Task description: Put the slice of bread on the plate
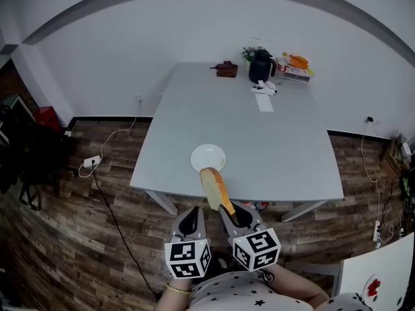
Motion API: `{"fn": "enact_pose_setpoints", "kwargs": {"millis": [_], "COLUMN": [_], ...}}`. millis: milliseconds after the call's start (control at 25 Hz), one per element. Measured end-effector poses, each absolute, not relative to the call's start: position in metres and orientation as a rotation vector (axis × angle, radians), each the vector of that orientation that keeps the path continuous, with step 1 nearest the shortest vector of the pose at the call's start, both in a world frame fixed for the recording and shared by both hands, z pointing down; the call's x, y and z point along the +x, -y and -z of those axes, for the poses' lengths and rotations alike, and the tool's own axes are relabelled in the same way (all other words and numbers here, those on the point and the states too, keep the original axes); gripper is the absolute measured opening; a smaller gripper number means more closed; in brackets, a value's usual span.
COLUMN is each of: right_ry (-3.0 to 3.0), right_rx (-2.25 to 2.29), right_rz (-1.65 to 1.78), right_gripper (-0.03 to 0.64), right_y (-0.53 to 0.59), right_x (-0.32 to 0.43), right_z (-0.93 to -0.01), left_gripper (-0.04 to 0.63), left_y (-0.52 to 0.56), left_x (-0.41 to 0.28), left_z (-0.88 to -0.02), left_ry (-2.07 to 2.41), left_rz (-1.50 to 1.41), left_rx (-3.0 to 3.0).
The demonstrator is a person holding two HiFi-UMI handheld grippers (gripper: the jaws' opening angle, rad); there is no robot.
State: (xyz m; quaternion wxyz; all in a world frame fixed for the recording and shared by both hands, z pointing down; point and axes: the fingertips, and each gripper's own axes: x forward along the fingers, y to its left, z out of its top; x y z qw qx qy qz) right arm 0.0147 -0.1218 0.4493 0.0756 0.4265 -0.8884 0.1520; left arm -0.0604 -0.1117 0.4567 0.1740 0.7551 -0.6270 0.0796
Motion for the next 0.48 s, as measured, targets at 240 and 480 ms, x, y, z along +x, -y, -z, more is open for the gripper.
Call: {"fn": "enact_pose_setpoints", "kwargs": {"millis": [240, 480], "right_ry": [2.624, 2.575], "right_rx": [1.288, 1.271], "right_rz": [-0.523, -0.588], "right_gripper": [0.086, 0.086], "right_y": [0.151, 0.196], "right_x": [0.016, 0.006], "right_z": [-0.467, -0.488], "left_gripper": [0.008, 0.008], "left_y": [0.130, 0.173], "left_x": [-0.072, -0.087], "left_z": [-0.467, -0.474], "left_ry": [1.782, 1.774], "left_rz": [-0.234, -0.213], "left_rx": [2.107, 2.122]}}
